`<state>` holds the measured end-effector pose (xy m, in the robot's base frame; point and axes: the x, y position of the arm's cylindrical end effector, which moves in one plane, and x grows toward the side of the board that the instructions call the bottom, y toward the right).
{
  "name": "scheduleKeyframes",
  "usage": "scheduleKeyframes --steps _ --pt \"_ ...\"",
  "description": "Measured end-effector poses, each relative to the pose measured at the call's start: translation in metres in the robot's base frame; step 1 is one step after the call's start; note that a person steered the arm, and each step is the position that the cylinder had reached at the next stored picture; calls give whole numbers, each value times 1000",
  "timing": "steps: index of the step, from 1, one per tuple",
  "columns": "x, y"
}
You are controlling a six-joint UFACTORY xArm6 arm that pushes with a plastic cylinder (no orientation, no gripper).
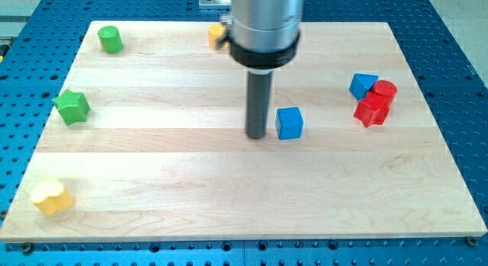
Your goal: Push the blue cube left to the red star
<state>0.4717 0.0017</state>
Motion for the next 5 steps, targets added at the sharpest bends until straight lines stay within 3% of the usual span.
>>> scheduleKeyframes --steps 2,5 --pt "7 9" --pt "-46 114"
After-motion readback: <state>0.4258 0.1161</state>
